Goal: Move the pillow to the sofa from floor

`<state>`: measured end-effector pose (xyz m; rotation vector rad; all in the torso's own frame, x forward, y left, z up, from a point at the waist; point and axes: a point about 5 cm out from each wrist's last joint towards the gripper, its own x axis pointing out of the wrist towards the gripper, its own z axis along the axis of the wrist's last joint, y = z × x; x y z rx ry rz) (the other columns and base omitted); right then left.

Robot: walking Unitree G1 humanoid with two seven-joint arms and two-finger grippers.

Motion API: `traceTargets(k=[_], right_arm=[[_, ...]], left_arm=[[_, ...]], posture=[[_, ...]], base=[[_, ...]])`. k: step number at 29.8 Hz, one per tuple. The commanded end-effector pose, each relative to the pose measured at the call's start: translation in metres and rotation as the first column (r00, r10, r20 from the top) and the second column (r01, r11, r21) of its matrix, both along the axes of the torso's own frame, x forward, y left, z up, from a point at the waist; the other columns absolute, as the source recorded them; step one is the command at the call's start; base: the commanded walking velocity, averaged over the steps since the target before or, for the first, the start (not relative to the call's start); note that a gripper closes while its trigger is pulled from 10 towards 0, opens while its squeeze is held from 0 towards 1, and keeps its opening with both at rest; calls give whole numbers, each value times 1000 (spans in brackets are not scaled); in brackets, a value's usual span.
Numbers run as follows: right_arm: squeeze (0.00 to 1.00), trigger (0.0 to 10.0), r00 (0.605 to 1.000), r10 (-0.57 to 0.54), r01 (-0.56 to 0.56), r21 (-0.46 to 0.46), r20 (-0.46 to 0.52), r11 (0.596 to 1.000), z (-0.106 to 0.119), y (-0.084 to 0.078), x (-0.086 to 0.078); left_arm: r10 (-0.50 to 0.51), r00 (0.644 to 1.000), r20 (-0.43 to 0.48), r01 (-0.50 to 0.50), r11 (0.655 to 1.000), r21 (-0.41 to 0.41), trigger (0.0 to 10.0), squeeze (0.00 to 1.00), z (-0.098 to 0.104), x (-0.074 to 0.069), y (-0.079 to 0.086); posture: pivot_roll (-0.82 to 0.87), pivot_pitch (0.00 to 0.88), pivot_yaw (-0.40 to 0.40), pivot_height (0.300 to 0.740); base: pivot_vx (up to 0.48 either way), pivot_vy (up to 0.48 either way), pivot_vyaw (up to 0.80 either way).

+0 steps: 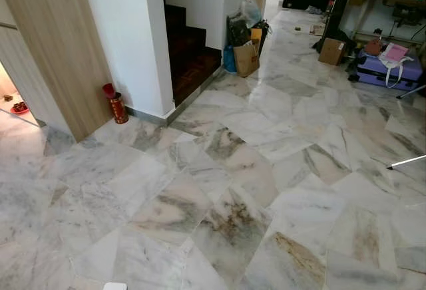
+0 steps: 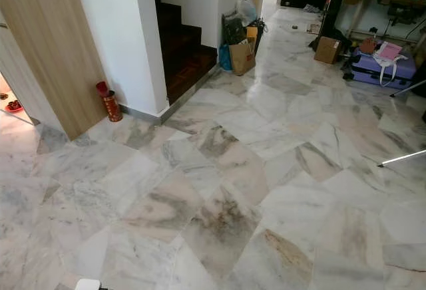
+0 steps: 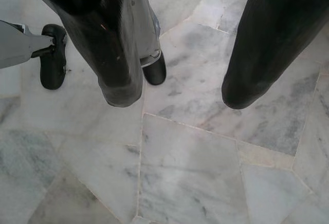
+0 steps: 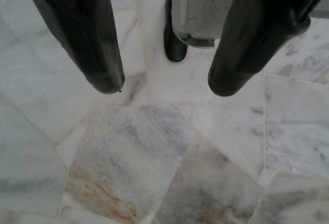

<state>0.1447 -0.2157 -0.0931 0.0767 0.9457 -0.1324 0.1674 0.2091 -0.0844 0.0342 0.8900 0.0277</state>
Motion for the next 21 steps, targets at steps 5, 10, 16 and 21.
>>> traceTargets(k=[5,10,16,21], right_arm=[[0,10000,991,-126,120,95,49,988,2,19,13],[0,10000,991,-129,124,102,42,987,1,17,11],[0,10000,990,-137,134,90,27,987,1,12,8],[0,10000,989,-141,135,93,55,986,4,12,16]], left_arm=[[-107,992,-63,109,993,34,10000,0,15,21,30],[-96,994,-49,98,994,42,10000,0,17,25,31],[-112,992,-66,115,992,51,10000,0,15,22,30],[-122,991,-60,125,991,51,10000,0,17,25,30]], posture=[[-57,67,60,740],[-47,82,57,740],[-60,73,73,740],[-68,99,77,740]], base=[[0,0,0],[0,0,0],[0,0,0],[0,0,0]])
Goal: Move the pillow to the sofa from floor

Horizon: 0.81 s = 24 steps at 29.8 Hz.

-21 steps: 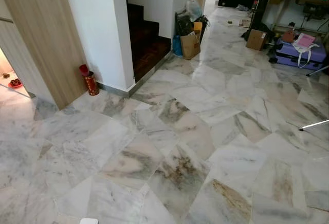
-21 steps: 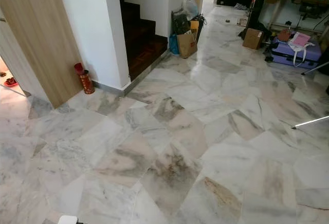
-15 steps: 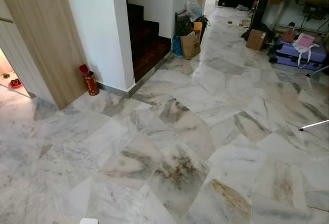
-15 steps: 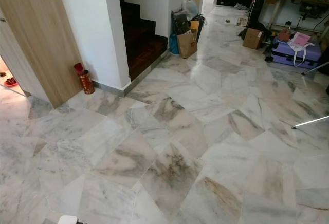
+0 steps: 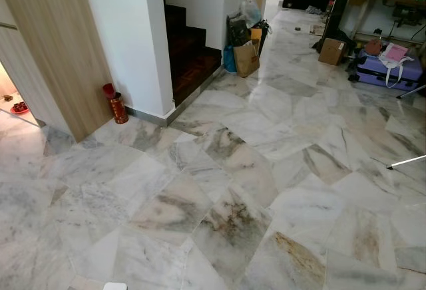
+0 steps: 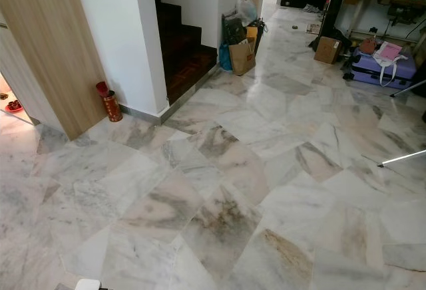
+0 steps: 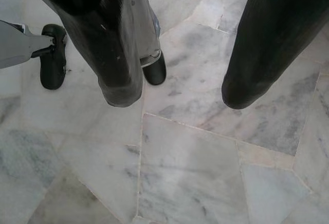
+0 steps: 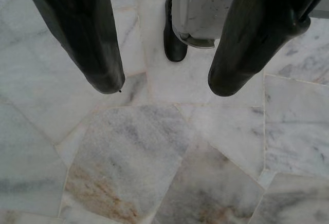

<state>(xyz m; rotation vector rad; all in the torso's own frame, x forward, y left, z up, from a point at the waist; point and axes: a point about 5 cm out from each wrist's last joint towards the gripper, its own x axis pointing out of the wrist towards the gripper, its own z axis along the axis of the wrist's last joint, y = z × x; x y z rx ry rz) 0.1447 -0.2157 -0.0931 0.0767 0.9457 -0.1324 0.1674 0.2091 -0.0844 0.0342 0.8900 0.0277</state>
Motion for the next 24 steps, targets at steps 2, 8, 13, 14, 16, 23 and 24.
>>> traceTargets(k=[2,8,13,14,16,23,24], right_arm=[[0,10000,989,-137,131,98,58,987,4,13,17],[0,10000,992,-124,120,95,35,988,1,18,12],[0,10000,988,-148,144,104,34,984,1,18,10],[0,10000,988,-148,144,103,32,984,0,18,10],[0,10000,991,-135,133,94,19,987,0,17,9],[0,10000,994,-106,104,90,17,990,0,17,11],[0,10000,994,-106,104,90,17,990,0,17,11]], left_arm=[[-121,991,-59,125,991,55,10000,0,18,26,31],[-140,988,-63,144,988,61,10000,0,18,27,30],[-126,990,-64,130,990,54,10000,0,17,26,30],[-123,990,-64,127,990,56,10000,0,17,26,31],[-100,993,-60,103,993,55,10000,0,18,26,33],[-79,995,-57,82,995,62,10000,0,19,26,38],[-79,995,-57,82,995,62,10000,0,19,26,38]], posture=[[-65,97,80,740],[-72,103,92,740],[-68,104,87,740],[-67,104,86,740],[-63,102,85,740],[-64,99,82,740],[-64,99,82,740]], base=[[0,0,0],[0,0,0],[0,0,0],[0,0,0],[0,0,0],[0,0,0],[0,0,0]])
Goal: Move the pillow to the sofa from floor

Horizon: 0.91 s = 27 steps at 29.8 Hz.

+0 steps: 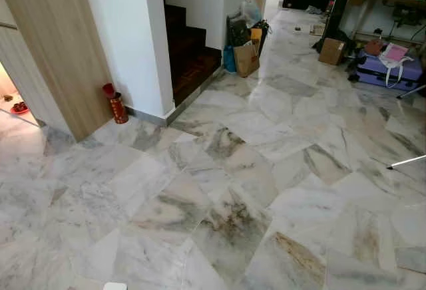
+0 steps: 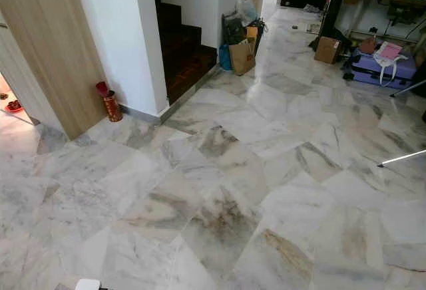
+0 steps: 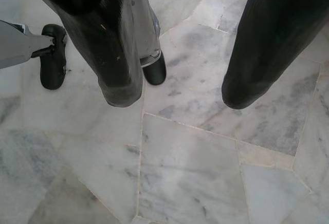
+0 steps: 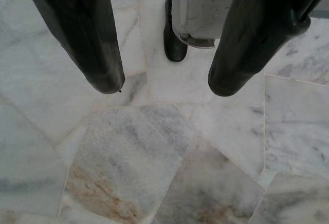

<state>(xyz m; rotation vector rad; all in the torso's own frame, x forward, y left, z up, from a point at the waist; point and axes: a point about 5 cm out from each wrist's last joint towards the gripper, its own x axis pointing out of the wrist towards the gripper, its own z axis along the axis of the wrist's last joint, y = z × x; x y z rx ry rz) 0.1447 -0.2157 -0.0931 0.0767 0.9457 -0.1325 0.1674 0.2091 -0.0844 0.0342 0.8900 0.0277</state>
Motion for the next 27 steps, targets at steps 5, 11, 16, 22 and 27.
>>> traceTargets(k=[5,11,16,22,27], right_arm=[[0,10000,994,-106,104,90,17,990,0,17,11],[0,10000,994,-106,104,90,17,990,0,17,11],[0,10000,994,-106,104,90,17,990,0,17,11],[0,10000,994,-106,104,90,17,990,0,17,11],[0,10000,994,-105,103,95,15,990,0,18,11]], left_arm=[[-79,995,-57,82,995,62,10000,0,19,26,38],[-79,995,-57,82,995,62,10000,0,19,26,38],[-79,995,-57,82,995,62,10000,0,19,26,38],[-79,995,-57,82,995,62,10000,0,19,26,38],[-78,995,-58,82,995,64,10000,0,19,25,38]], posture=[[-64,99,82,740],[-64,99,82,740],[-64,99,82,740],[-64,99,82,740],[-65,98,82,740]], base=[[0,0,0],[0,0,0],[0,0,0],[0,0,0],[0,0,0]])
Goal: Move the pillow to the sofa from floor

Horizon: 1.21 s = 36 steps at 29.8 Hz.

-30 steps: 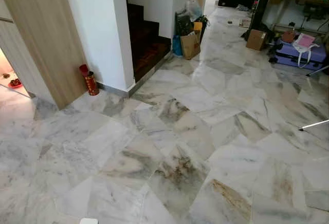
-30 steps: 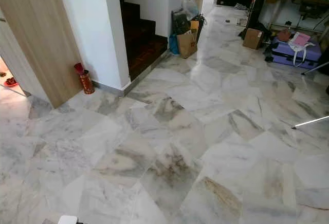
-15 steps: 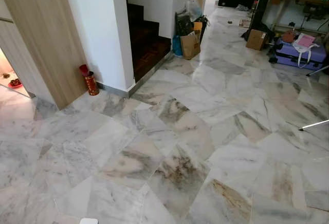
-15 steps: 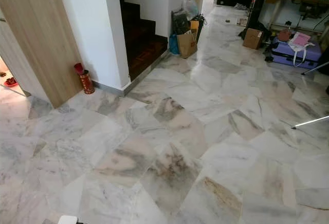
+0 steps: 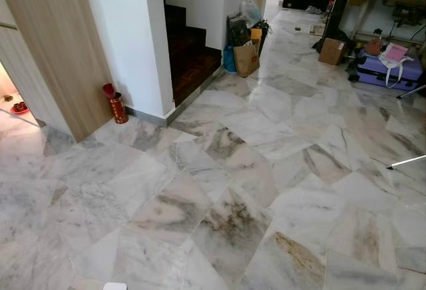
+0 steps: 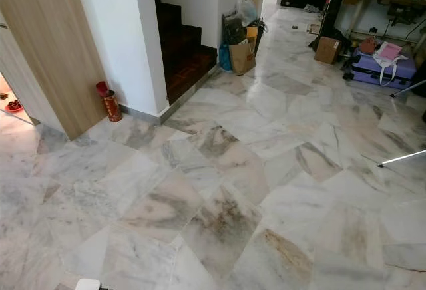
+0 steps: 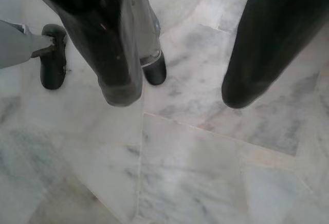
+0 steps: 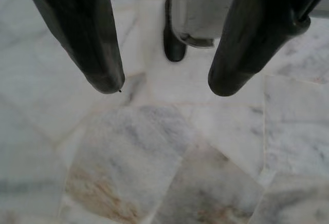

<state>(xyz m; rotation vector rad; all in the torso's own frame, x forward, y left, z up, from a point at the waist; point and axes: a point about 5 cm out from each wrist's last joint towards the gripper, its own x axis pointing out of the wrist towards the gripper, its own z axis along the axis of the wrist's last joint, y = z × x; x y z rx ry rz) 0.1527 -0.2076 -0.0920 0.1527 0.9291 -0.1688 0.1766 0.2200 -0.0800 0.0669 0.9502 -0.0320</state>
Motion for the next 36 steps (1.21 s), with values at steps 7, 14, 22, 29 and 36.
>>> traceTargets(k=[7,14,22,29,36], right_arm=[[0,10000,999,-23,21,57,41,998,3,10,11],[0,10000,999,-23,20,59,38,998,3,10,10],[0,10000,998,8,-9,27,65,1000,8,-2,17],[0,10000,996,32,-33,16,84,999,12,3,28],[0,10000,996,16,-19,30,92,999,12,8,29]], left_arm=[[25,999,28,-27,994,102,10000,0,16,16,34],[20,1000,21,-21,996,83,10000,0,16,18,31],[54,998,7,-55,997,53,10000,0,7,10,15],[116,993,-22,-115,992,56,10000,0,-1,-12,22],[120,992,-27,-117,990,73,10000,0,-1,-17,27]], posture=[[-67,49,86,740],[-78,50,70,740],[-67,45,29,740],[-47,54,23,740],[-54,56,40,740]], base=[[0,0,0],[0,0,0],[0,0,0],[0,0,0],[0,0,0]])
